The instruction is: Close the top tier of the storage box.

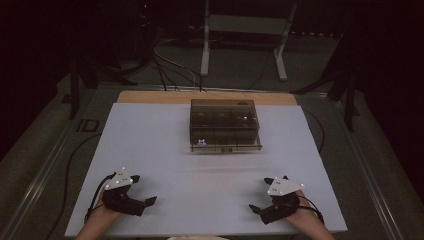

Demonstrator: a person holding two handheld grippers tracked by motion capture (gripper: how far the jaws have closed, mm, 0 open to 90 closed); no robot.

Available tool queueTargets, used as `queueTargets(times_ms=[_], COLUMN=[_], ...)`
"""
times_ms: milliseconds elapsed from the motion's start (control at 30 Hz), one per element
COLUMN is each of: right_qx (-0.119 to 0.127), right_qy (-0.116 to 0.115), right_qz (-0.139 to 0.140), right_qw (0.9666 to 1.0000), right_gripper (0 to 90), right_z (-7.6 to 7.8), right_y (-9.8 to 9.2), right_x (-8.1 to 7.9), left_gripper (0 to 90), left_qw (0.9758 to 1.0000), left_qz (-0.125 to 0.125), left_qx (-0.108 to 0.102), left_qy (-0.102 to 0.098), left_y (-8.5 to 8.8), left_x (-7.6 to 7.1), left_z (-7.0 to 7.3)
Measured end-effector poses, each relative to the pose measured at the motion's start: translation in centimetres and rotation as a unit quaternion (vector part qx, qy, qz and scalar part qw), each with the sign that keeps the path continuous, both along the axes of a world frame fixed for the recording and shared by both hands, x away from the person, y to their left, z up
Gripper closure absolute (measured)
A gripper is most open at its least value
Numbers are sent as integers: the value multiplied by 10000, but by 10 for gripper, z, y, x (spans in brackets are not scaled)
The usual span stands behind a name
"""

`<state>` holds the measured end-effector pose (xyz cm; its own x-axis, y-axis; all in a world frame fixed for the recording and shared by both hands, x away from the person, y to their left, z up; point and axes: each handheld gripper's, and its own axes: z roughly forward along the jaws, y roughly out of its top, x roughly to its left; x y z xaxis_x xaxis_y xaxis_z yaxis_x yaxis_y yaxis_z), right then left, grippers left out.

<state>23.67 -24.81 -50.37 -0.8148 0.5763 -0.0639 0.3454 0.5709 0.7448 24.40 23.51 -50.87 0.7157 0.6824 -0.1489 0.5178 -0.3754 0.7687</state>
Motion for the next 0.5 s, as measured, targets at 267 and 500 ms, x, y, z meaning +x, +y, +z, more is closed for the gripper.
queueTargets(times_ms=[267,500], right_qx=[-9,-16], right_qy=[-50,94], right_qz=[19,-145], right_qw=[10000,9998], right_gripper=[7,7], right_z=[6,12], right_y=[1,-1], right_x=[-2,-1], left_gripper=[1,1], left_qw=[10000,10000], left_qz=[-9,-23], left_qx=[-6,-8], left_qy=[4,17], left_y=[-1,-2], left_x=[0,0], left_z=[0,0])
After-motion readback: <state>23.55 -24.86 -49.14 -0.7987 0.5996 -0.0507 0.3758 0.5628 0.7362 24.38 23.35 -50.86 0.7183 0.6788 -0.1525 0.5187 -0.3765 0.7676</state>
